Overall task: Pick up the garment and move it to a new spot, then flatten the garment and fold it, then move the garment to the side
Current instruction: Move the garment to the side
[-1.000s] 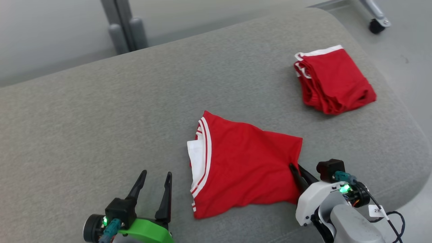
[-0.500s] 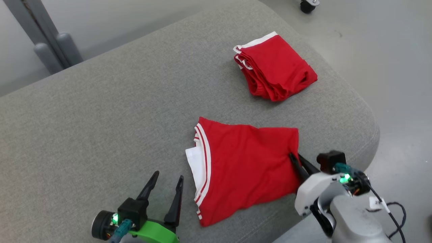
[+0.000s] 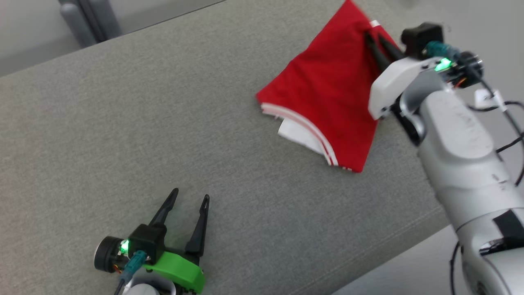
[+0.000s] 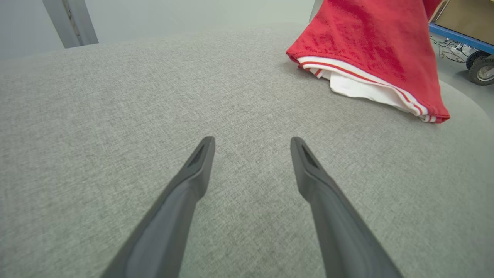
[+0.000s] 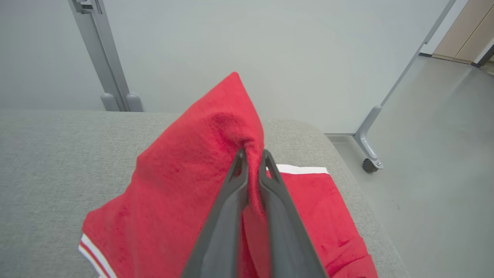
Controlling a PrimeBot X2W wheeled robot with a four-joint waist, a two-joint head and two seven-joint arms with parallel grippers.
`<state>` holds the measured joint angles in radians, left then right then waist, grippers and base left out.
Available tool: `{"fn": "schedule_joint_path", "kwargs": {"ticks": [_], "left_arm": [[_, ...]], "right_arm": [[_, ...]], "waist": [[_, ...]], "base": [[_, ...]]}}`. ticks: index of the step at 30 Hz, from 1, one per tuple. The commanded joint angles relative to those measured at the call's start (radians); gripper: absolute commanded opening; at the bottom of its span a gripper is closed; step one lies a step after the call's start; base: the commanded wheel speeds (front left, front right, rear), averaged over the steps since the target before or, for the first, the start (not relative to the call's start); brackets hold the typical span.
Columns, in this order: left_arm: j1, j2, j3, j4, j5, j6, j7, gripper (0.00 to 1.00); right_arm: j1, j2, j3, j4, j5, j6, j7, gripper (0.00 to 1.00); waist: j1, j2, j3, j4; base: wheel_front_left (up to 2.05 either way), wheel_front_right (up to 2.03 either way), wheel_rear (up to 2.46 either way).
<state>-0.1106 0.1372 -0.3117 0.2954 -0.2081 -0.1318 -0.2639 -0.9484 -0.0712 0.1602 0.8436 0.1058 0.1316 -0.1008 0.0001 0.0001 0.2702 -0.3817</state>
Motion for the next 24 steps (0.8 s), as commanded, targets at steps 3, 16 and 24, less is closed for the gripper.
{"fn": "schedule_joint_path", "kwargs": {"ticks": [3, 16, 24], "left_arm": [[-0.033, 0.007, -0.003, -0.005, -0.007, 0.003, 0.000, 1.00], [-0.057, 0.016, 0.029, -0.003, -0.019, 0.003, 0.000, 1.00], [-0.054, 0.003, 0.112, -0.003, -0.005, 0.003, 0.000, 1.00]], "right_arm": [[-0.066, -0.083, -0.118, 0.037, -0.134, -0.002, 0.059, 0.00], [-0.023, -0.050, -0.552, -0.085, -0.507, -0.002, -0.042, 1.00], [0.014, 0.019, -0.413, -0.211, -0.359, -0.002, -0.164, 1.00]], "waist": [[-0.0001, -0.0001, 0.047, 0.061], [-0.0001, -0.0001, 0.068, 0.107], [-0.0001, -0.0001, 0.030, 0.109]], "base": [[0.00, 0.00, 0.00], [0.00, 0.00, 0.00], [0.00, 0.00, 0.00]]}}
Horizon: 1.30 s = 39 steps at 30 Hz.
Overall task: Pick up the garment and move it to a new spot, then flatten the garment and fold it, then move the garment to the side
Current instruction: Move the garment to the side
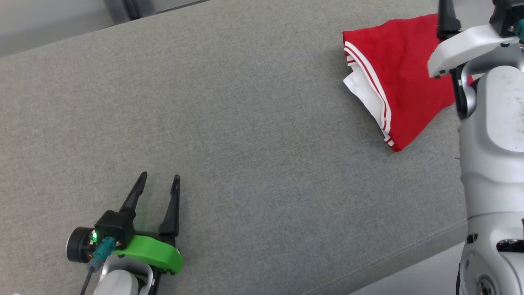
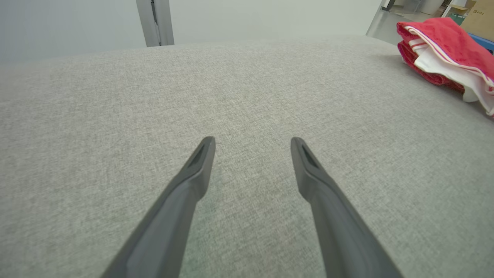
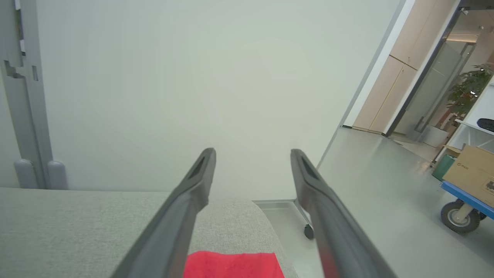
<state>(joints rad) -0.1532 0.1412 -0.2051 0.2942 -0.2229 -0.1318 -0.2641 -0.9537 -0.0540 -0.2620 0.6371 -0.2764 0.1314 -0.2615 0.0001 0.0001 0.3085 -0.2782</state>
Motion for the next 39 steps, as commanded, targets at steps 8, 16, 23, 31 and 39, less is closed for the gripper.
{"fn": "schedule_joint_path", "kwargs": {"ticks": [8, 16, 23, 31, 39], "left_arm": [[-0.025, -0.029, 0.144, -0.001, 0.020, 0.003, 0.000, 1.00], [0.000, -0.054, 0.231, 0.004, 0.037, 0.003, 0.000, 1.00], [0.054, -0.076, 0.277, 0.003, 0.055, 0.003, 0.000, 1.00], [0.126, -0.085, 0.293, 0.006, 0.065, 0.003, 0.000, 1.00], [0.183, -0.089, 0.308, -0.002, 0.053, 0.003, 0.000, 1.00]], "right_arm": [[0.234, 0.002, 0.249, -0.192, 0.343, -0.002, -0.004, 1.00], [0.421, 0.001, 0.318, -0.166, 0.439, -0.002, -0.004, 1.00], [0.540, 0.001, 0.324, -0.153, 0.458, -0.002, -0.004, 1.00], [0.635, 0.001, 0.300, -0.163, 0.464, -0.002, -0.004, 1.00], [0.702, 0.001, 0.305, -0.169, 0.473, -0.002, -0.004, 1.00]], "waist": [[-0.0001, -0.0001, -0.050, 0.056], [-0.0001, -0.0001, -0.099, 0.134], [-0.0001, -0.0001, -0.155, 0.190], [-0.0001, -0.0001, -0.231, 0.233], [-0.0001, -0.0001, -0.282, 0.246]], "base": [[0.00, 0.00, 0.00], [0.00, 0.00, 0.00], [0.00, 0.00, 0.00], [0.00, 0.00, 0.00], [0.00, 0.00, 0.00]]}}
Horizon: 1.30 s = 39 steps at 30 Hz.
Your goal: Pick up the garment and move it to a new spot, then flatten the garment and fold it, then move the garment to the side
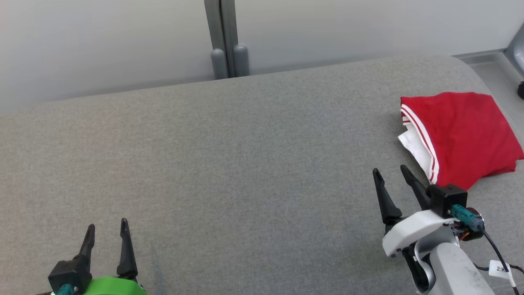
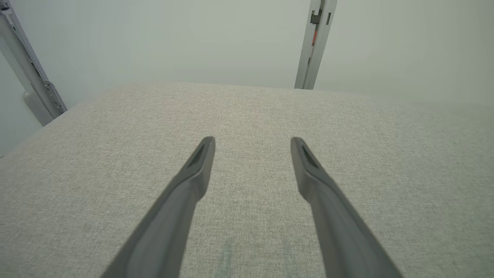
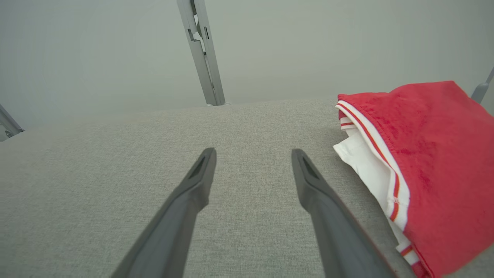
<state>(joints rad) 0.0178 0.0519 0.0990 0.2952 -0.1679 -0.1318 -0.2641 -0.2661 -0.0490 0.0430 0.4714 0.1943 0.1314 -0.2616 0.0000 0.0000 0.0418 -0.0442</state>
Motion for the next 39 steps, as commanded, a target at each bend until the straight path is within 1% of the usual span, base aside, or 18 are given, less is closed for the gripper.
{"fn": "schedule_joint_path", "kwargs": {"ticks": [1, 4, 5, 9, 20, 21, 39], "left_arm": [[0.019, 0.000, 0.002, -0.002, -0.015, 0.003, 0.000, 1.00], [0.025, 0.000, -0.011, -0.005, -0.041, 0.003, 0.000, 1.00], [0.017, -0.002, -0.010, 0.003, -0.038, 0.000, 0.000, 0.00], [0.021, -0.010, -0.009, 0.040, -0.042, 0.000, 0.004, 0.00], [-0.004, -0.008, -0.004, 0.027, -0.250, 0.000, 0.061, 0.00], [-0.008, -0.008, -0.003, 0.024, -0.284, 0.000, 0.070, 0.00], [-0.038, -0.005, 0.000, 0.003, -0.563, 0.001, 0.143, 0.00]], "right_arm": [[0.021, -0.004, 0.000, -0.005, 0.005, -0.002, -0.004, 1.00], [0.034, -0.004, 0.004, -0.009, 0.009, -0.002, -0.004, 1.00], [0.024, 0.001, 0.002, -0.003, 0.008, 0.000, 0.001, 0.00], [0.054, 0.007, 0.002, 0.029, 0.012, 0.000, 0.005, 0.00], [0.067, 0.006, -0.024, -0.007, 0.221, 0.000, 0.063, 0.00], [0.070, 0.006, -0.027, -0.015, 0.256, 0.000, 0.071, 0.00], [0.093, 0.003, -0.057, -0.069, 0.535, 0.000, 0.143, 0.00]], "waist": [[0.0000, 0.0000, -0.019, 0.012], [0.0000, 0.0000, -0.025, 0.014], [0.0000, 0.0000, -0.021, 0.011], [0.0000, 0.0000, -0.022, 0.011], [0.0000, 0.0000, -0.024, 0.014], [0.0000, 0.0000, -0.024, 0.015], [0.0000, 0.0000, -0.026, 0.019]], "base": [[0.00, 0.00, 0.00], [0.00, 0.00, 0.00], [0.00, 0.00, 0.00], [0.00, 0.00, 0.00], [0.00, 0.00, 0.00], [0.00, 0.00, 0.00], [0.00, 0.00, 0.00]]}}
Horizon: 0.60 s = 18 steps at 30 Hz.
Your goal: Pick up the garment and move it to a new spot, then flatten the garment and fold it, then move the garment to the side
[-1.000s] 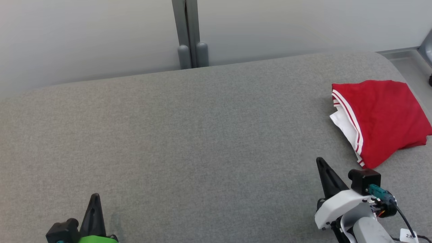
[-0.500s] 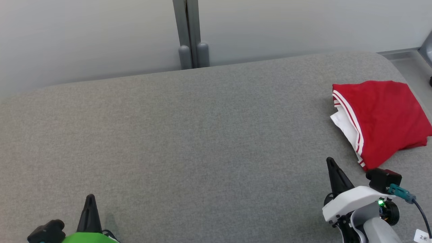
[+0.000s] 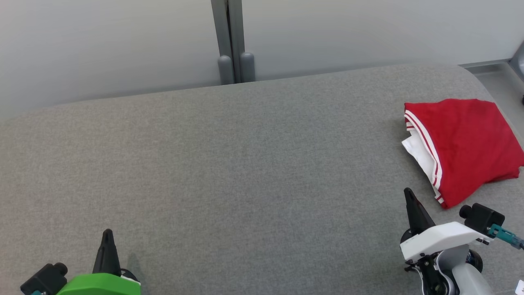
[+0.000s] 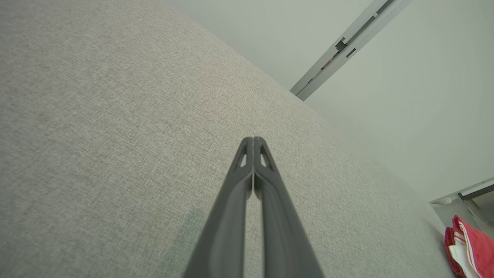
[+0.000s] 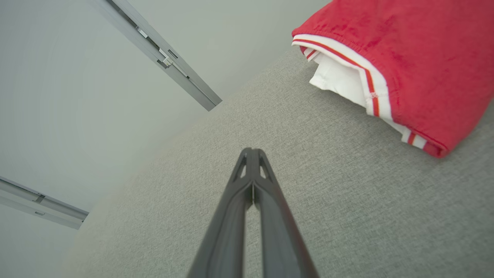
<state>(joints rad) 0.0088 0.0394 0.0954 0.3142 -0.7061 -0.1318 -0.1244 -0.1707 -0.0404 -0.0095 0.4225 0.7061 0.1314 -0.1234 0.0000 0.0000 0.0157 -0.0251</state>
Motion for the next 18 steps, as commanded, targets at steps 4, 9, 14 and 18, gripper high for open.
{"fn": "schedule_joint_path", "kwargs": {"ticks": [4, 9, 14, 18], "left_arm": [[-0.036, 0.008, 0.005, -0.019, -0.080, 0.001, 0.018, 0.00], [-0.042, 0.008, 0.007, -0.023, -0.147, 0.001, 0.036, 0.00], [-0.050, 0.009, 0.008, -0.028, -0.208, 0.001, 0.052, 0.00], [-0.056, 0.009, 0.009, -0.031, -0.255, 0.001, 0.064, 0.00]], "right_arm": [[0.001, -0.006, -0.011, -0.031, 0.078, 0.000, 0.019, 0.00], [0.006, -0.006, -0.019, -0.043, 0.145, 0.000, 0.037, 0.00], [0.011, -0.007, -0.026, -0.055, 0.206, 0.000, 0.053, 0.00], [0.014, -0.007, -0.031, -0.063, 0.253, -0.001, 0.065, 0.00]], "waist": [[0.0000, 0.0000, -0.001, 0.001], [0.0000, 0.0000, -0.001, 0.003], [0.0000, 0.0000, -0.002, 0.004], [0.0000, 0.0000, -0.002, 0.005]], "base": [[0.00, 0.00, 0.00], [0.00, 0.00, 0.00], [0.00, 0.00, 0.00], [0.00, 0.00, 0.00]]}}
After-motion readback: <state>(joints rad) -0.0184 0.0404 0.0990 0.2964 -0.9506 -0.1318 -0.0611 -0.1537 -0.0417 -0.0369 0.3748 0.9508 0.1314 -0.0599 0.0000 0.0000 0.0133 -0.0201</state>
